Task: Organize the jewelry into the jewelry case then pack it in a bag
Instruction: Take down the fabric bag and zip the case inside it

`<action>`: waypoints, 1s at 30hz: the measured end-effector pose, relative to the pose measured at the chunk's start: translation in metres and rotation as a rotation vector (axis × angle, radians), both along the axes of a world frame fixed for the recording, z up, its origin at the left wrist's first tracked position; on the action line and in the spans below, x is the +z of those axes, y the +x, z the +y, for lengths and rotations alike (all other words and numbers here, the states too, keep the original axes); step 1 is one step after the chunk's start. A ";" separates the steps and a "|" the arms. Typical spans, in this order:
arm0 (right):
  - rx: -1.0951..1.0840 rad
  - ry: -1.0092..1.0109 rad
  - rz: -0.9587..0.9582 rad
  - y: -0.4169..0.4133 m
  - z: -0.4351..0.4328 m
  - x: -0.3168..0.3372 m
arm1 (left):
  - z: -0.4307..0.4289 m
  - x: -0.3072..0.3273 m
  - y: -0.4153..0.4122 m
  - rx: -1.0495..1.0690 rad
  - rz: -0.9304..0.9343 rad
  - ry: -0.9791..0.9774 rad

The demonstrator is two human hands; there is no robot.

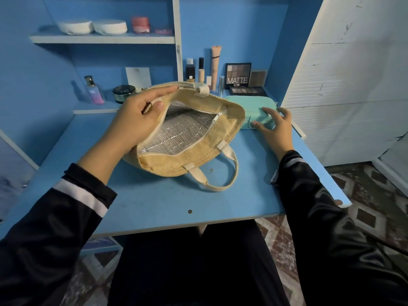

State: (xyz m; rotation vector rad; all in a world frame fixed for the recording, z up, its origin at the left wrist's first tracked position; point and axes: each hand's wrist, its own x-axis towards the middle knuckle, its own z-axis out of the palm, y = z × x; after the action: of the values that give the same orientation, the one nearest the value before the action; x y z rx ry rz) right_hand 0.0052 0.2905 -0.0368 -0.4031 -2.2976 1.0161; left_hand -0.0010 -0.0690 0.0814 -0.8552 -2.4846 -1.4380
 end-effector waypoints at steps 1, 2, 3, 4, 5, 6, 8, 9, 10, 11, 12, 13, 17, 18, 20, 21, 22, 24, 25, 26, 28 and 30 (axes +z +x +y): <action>-0.008 0.005 0.019 0.002 -0.001 -0.001 | 0.001 0.001 0.001 -0.002 -0.002 0.002; -0.015 0.010 0.040 0.003 -0.003 -0.002 | 0.001 0.002 0.001 -0.004 -0.002 0.003; -0.018 0.010 0.054 0.005 -0.004 -0.002 | 0.001 0.002 0.002 -0.004 0.000 0.001; -0.017 0.006 0.060 0.007 -0.005 -0.002 | 0.002 0.002 0.002 -0.003 -0.001 -0.004; -0.014 -0.005 0.059 0.008 -0.005 -0.002 | 0.001 0.001 0.002 0.001 -0.002 -0.014; -0.006 -0.024 0.053 0.009 -0.004 -0.001 | 0.002 0.000 0.002 0.007 -0.003 -0.023; 0.022 -0.070 0.017 0.008 0.000 0.003 | 0.002 -0.002 0.002 0.022 -0.009 -0.037; 0.045 -0.092 -0.012 0.006 0.004 0.004 | 0.002 -0.002 0.003 0.029 -0.010 -0.041; 0.070 -0.105 -0.038 0.004 0.007 0.005 | 0.002 -0.002 0.003 0.033 -0.011 -0.045; 0.089 -0.107 -0.053 0.001 0.010 0.005 | 0.003 -0.002 0.004 0.034 -0.010 -0.046; 0.096 -0.102 -0.055 0.000 0.012 0.004 | 0.003 -0.001 0.004 0.034 -0.011 -0.043; 0.093 -0.102 -0.050 -0.001 0.014 0.003 | 0.004 0.000 0.005 0.033 -0.012 -0.037; 0.090 -0.104 0.002 -0.001 0.015 0.001 | 0.006 0.002 0.006 0.026 -0.001 -0.023; 0.092 -0.105 0.010 -0.001 0.015 0.000 | 0.006 0.002 0.006 0.026 0.002 -0.023; 0.078 -0.127 0.028 0.001 0.016 -0.002 | 0.006 0.001 0.005 0.026 0.009 -0.023; 0.064 -0.146 0.035 0.002 0.017 -0.003 | 0.006 0.001 0.006 0.027 0.013 -0.025; 0.060 -0.160 0.046 0.003 0.017 -0.004 | 0.006 0.001 0.006 0.029 0.017 -0.027; 0.060 -0.168 0.050 0.004 0.017 -0.002 | 0.006 0.000 0.006 0.033 0.020 -0.031; 0.067 -0.175 0.039 0.005 0.018 -0.001 | 0.006 0.000 0.006 0.033 0.018 -0.030; 0.082 -0.188 0.017 0.004 0.020 0.000 | 0.007 0.000 0.006 0.031 0.015 -0.027; 0.124 -0.198 -0.055 0.002 0.026 0.005 | 0.008 0.001 0.006 0.027 0.016 -0.026; 0.174 -0.229 -0.130 -0.001 0.032 0.010 | 0.008 0.001 0.007 0.023 0.022 -0.027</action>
State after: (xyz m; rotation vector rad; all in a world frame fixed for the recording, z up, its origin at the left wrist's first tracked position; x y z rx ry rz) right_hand 0.0044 0.3227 -0.0269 -0.3746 -2.3703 1.3847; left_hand 0.0056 -0.0607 0.0827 -0.8400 -2.4948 -1.3843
